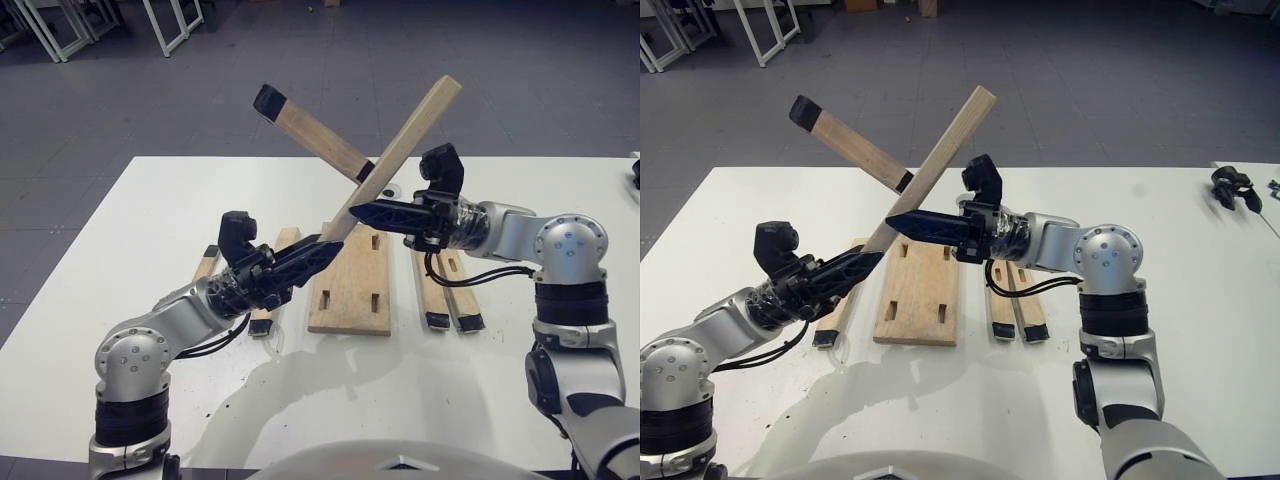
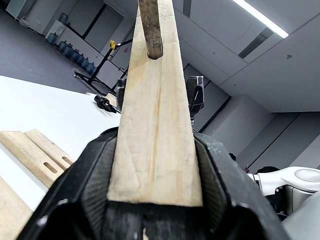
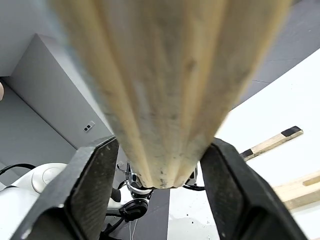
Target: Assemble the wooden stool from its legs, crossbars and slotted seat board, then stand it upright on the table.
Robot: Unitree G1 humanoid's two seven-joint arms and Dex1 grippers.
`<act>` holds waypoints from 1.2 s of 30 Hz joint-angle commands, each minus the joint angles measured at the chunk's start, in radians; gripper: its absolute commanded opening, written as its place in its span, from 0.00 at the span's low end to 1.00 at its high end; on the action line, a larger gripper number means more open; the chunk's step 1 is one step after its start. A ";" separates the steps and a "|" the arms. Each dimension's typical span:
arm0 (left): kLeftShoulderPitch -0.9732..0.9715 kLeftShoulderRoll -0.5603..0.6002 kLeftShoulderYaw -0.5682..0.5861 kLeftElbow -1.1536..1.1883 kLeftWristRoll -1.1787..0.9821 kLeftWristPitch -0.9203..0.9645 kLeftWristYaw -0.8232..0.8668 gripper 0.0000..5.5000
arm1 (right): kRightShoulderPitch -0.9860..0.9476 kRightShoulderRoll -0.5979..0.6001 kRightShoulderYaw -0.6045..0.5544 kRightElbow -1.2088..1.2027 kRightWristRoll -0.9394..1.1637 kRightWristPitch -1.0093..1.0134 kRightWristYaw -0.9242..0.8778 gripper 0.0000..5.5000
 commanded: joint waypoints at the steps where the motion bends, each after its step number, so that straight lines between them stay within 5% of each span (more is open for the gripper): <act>1: -0.011 0.016 -0.001 0.001 -0.011 -0.007 -0.008 0.37 | -0.044 0.005 -0.008 -0.005 -0.005 0.020 0.007 0.36; 4: -0.006 0.015 -0.009 -0.005 -0.011 -0.007 -0.007 0.37 | -0.040 0.014 -0.014 -0.016 -0.001 0.028 -0.001 0.36; 9: 0.002 0.012 0.003 0.000 0.028 -0.039 -0.025 0.52 | -0.031 0.007 -0.036 -0.024 0.001 0.034 -0.008 0.36; 14: 0.127 0.112 0.014 0.039 0.273 -0.129 -0.143 0.57 | 0.015 -0.067 -0.034 0.013 -0.098 0.007 0.041 0.36; 17: 0.163 0.199 -0.077 0.073 0.558 -0.242 -0.169 0.57 | 0.043 -0.123 -0.052 0.010 -0.176 -0.043 0.062 0.36; 24: 0.028 0.174 -0.501 0.156 1.202 -0.398 0.020 0.57 | 0.132 -0.114 -0.044 -0.103 -0.310 -0.178 0.032 0.36; 36: 0.067 0.277 -0.656 0.063 1.412 -0.113 -0.002 0.57 | 0.132 -0.157 -0.001 -0.115 -0.501 -0.295 0.040 0.36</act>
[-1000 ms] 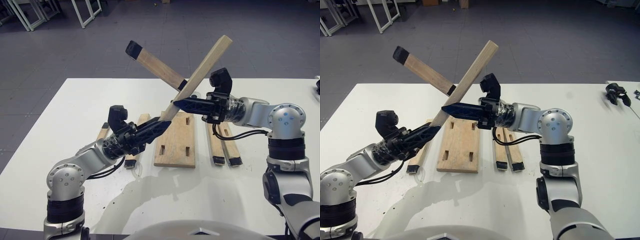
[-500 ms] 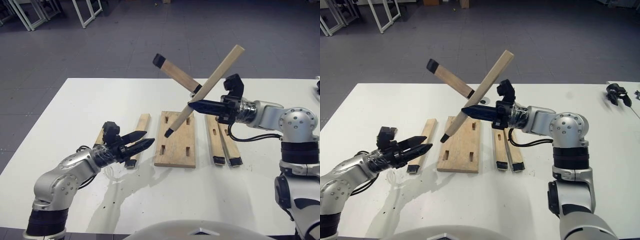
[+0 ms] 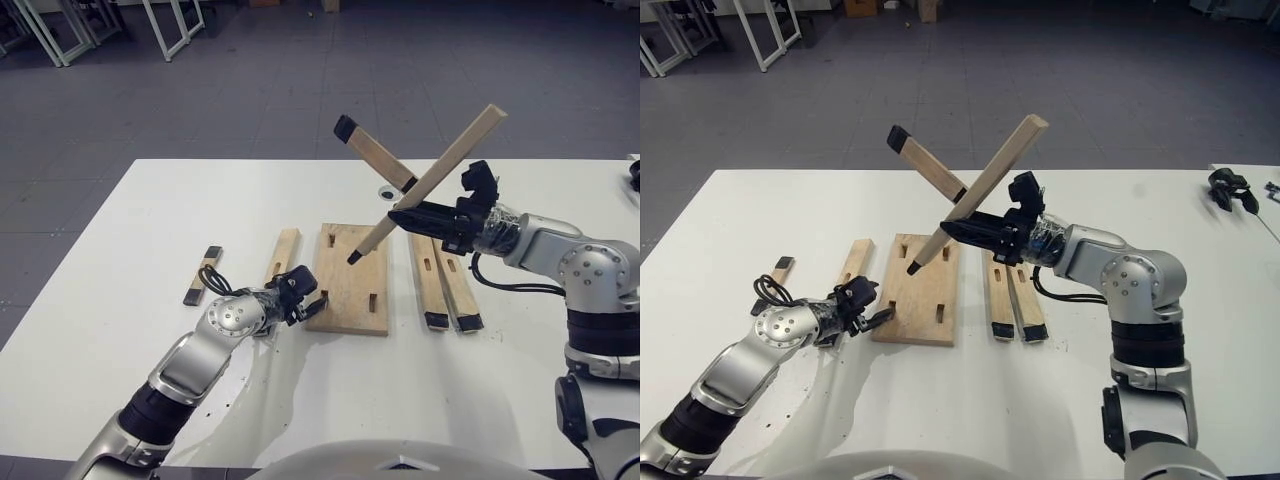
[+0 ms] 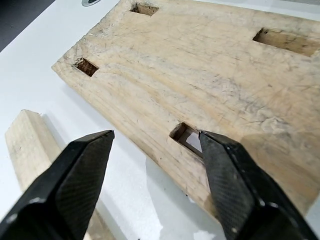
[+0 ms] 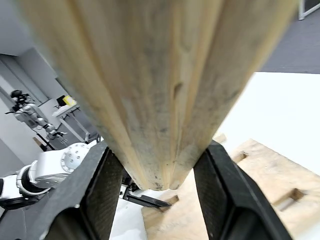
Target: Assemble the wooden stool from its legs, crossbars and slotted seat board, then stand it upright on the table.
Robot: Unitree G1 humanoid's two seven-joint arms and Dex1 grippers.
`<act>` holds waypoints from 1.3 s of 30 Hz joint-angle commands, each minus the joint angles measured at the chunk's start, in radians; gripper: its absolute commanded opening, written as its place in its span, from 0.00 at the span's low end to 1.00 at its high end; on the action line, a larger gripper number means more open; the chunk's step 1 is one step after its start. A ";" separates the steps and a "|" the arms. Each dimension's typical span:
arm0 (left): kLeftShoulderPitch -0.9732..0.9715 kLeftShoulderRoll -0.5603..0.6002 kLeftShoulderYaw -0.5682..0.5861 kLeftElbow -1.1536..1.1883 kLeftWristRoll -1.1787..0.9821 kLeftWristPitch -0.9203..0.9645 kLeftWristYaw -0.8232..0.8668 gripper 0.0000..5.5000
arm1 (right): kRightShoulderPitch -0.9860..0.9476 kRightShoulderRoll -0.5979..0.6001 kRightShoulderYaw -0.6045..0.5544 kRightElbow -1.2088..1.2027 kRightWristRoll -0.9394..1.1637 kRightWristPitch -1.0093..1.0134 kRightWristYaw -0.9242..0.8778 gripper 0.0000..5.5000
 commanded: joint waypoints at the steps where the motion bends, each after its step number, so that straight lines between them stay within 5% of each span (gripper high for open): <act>1: 0.092 0.092 -0.069 -0.021 0.024 0.163 -0.066 0.57 | -0.043 -0.040 0.061 0.014 -0.130 -0.097 0.016 0.36; 10: 0.166 0.270 -0.039 -0.057 0.032 0.047 -0.182 0.57 | -0.053 -0.038 0.231 0.139 -0.362 -0.285 0.145 0.36; 19: 0.142 0.256 0.031 -0.020 0.025 -0.062 -0.221 0.57 | -0.048 -0.011 0.290 0.218 -0.463 -0.344 0.221 0.36; 29: 0.130 0.232 0.020 -0.004 0.046 -0.104 -0.240 0.57 | -0.186 0.052 0.431 0.570 -0.660 -0.500 0.305 0.36; 39: 0.148 0.222 0.030 0.033 0.059 -0.106 -0.226 0.57 | -0.148 -0.005 0.350 0.390 -0.562 -0.349 0.387 0.36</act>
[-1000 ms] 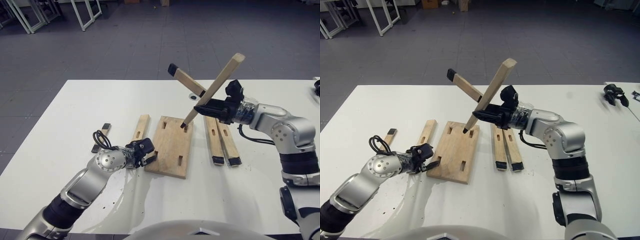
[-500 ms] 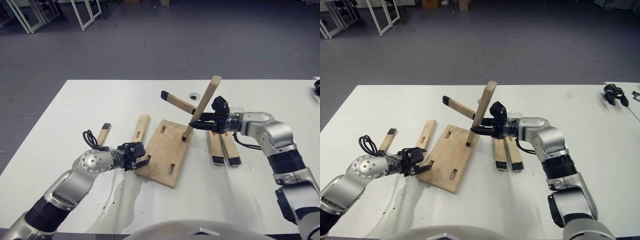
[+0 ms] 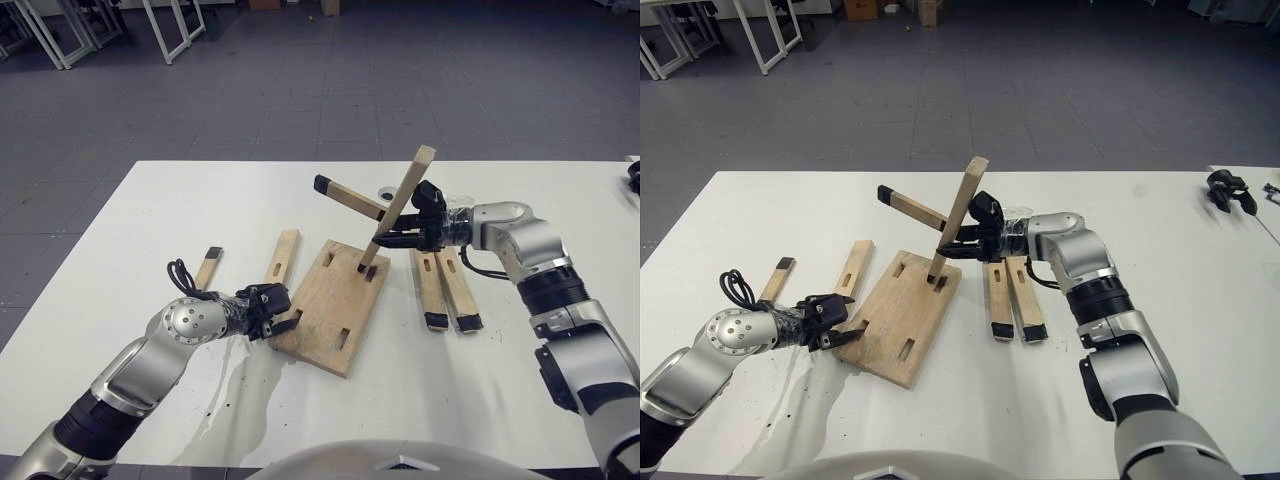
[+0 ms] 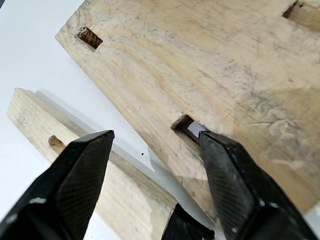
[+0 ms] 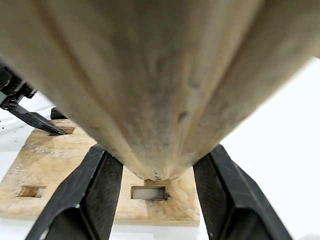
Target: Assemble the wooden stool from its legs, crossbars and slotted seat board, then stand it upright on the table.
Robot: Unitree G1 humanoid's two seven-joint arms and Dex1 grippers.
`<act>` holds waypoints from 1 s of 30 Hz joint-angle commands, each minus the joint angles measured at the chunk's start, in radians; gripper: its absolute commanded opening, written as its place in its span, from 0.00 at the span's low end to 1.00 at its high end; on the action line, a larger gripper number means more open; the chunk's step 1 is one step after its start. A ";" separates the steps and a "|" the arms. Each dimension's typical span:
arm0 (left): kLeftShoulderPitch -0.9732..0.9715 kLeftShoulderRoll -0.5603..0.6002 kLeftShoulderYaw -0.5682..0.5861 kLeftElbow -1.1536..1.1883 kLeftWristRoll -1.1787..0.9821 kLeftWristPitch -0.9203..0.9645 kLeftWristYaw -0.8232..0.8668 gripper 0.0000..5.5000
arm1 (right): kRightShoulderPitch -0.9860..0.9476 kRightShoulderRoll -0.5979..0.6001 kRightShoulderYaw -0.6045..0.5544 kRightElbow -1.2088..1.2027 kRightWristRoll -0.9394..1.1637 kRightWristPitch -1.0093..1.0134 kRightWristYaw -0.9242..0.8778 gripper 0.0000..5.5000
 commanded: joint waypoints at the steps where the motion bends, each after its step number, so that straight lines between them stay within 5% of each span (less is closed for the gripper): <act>1: 0.062 0.003 -0.034 0.059 0.043 0.052 -0.004 0.57 | 0.057 -0.039 -0.014 -0.102 0.014 0.098 0.002 0.36; 16: 0.062 -0.014 -0.039 0.072 0.046 0.044 -0.006 0.57 | 0.058 -0.040 0.077 0.046 -0.161 0.041 -0.122 0.36; 23: 0.070 -0.035 -0.041 0.059 0.044 0.056 0.004 0.57 | 0.247 -0.021 0.113 -0.055 -0.187 0.010 -0.236 0.37; 30: 0.079 -0.046 -0.025 0.068 0.042 0.049 0.011 0.57 | 0.045 0.004 0.012 0.265 -0.107 -0.030 -0.126 0.37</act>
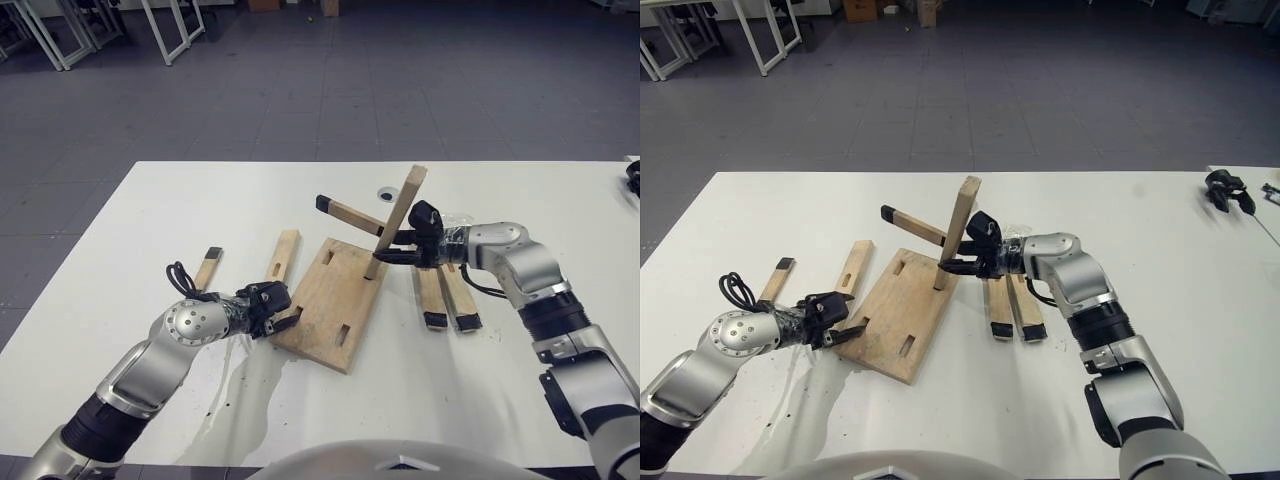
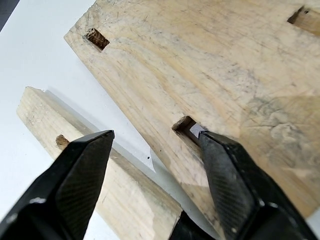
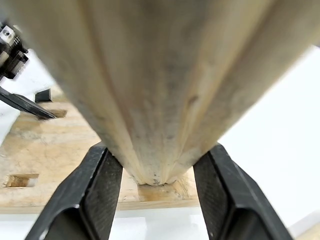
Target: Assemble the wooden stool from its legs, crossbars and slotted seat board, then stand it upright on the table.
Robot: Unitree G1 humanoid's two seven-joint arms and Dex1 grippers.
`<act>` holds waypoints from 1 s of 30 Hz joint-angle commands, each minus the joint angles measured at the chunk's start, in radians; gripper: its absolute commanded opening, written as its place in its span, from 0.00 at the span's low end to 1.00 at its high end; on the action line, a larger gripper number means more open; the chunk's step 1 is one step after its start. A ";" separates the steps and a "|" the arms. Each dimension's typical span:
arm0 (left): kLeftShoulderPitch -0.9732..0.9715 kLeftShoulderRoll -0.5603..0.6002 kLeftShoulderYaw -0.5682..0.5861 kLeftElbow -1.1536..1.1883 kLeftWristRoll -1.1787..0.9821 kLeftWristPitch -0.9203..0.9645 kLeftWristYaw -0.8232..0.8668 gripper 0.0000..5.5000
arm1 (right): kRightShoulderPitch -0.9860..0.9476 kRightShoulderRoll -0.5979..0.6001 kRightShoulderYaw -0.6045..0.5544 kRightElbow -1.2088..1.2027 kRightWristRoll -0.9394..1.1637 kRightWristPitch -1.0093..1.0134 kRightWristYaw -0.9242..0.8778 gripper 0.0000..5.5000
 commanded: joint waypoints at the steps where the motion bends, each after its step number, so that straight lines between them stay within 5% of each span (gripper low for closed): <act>1: 0.056 -0.008 -0.045 0.070 0.024 0.047 -0.021 0.57 | -0.061 -0.012 -0.012 0.302 -0.084 0.003 -0.019 0.37; 7: 0.050 -0.025 -0.042 0.078 0.033 0.044 -0.015 0.57 | -0.071 -0.008 -0.020 0.217 -0.050 -0.006 0.048 0.37; 13: 0.038 -0.051 -0.034 0.088 0.030 0.046 -0.003 0.57 | -0.034 -0.090 -0.053 0.015 -0.051 0.090 0.049 0.59; 17: 0.057 -0.064 -0.032 0.081 0.036 0.047 0.009 0.57 | -0.100 -0.170 -0.135 0.007 -0.101 0.114 -0.062 0.59; 25: 0.054 -0.076 -0.034 0.078 0.046 0.052 0.013 0.57 | -0.409 0.075 -0.532 -0.086 0.164 0.083 -0.429 0.59; 30: 0.052 -0.078 -0.033 0.082 0.049 0.056 0.013 0.57 | -0.295 0.127 -0.376 -0.158 0.165 0.199 -0.407 0.59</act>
